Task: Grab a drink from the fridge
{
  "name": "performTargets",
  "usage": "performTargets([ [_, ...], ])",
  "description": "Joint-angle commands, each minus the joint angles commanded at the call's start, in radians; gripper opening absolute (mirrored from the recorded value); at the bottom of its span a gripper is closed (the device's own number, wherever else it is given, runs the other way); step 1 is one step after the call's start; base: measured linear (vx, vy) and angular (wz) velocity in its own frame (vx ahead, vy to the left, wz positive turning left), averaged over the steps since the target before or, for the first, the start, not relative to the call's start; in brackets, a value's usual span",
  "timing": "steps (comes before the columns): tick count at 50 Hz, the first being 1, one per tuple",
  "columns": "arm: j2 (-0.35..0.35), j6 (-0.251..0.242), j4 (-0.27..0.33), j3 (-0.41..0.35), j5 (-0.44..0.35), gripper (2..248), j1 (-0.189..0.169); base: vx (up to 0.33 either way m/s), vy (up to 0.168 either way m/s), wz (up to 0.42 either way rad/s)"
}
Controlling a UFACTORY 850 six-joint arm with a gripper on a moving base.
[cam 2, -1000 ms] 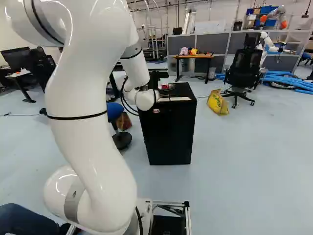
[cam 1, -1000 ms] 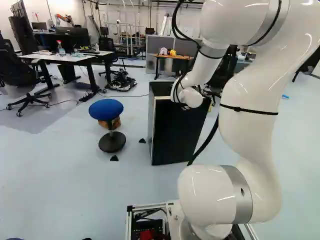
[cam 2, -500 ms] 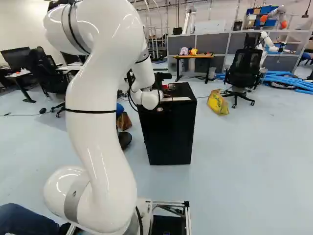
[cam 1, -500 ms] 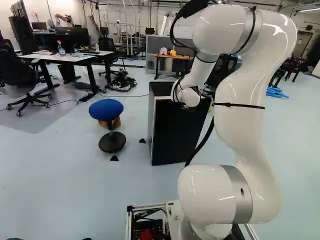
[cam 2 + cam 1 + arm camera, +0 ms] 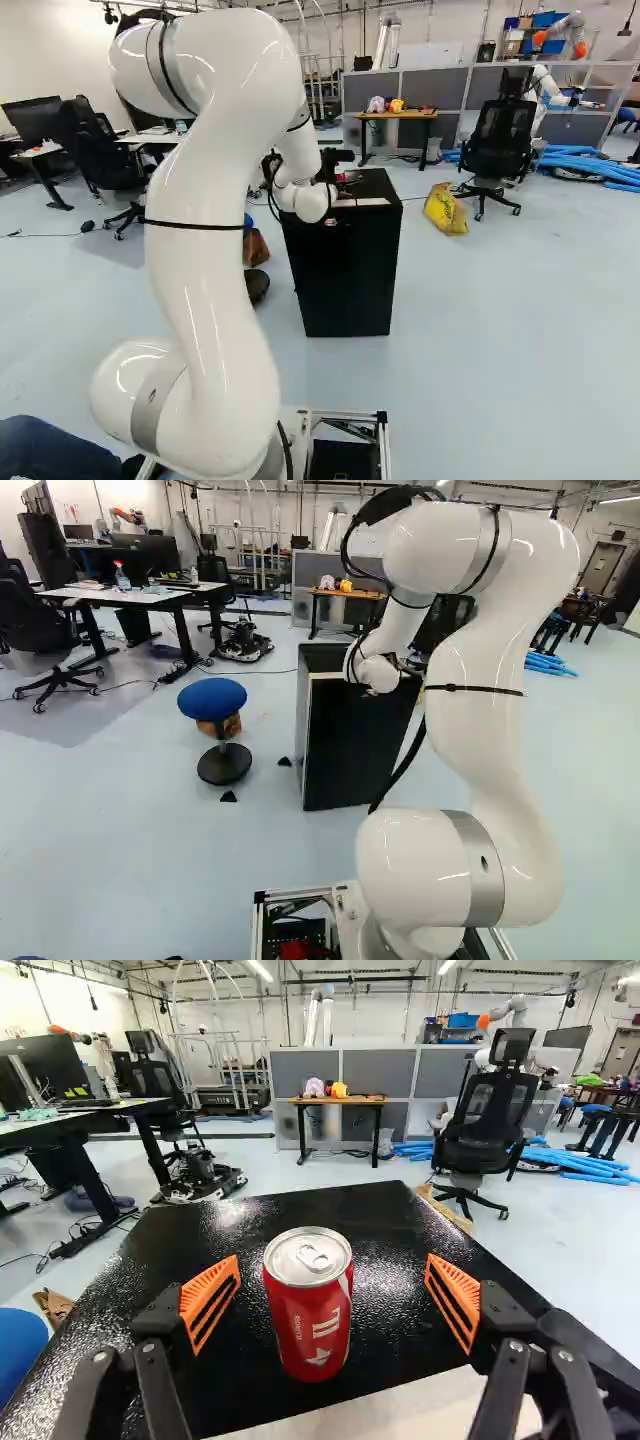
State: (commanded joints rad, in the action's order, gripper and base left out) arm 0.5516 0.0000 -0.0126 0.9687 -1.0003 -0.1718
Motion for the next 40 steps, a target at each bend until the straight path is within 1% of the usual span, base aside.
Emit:
performTargets([
  [12, 0.024, 0.000, 0.000, 0.003, 0.000, 247, 0.000, 0.000, 0.000, 0.000],
  [40, 0.023, 0.000, 0.000, 0.002, 0.000, 247, 0.005, 0.000, 0.000, 0.000],
])
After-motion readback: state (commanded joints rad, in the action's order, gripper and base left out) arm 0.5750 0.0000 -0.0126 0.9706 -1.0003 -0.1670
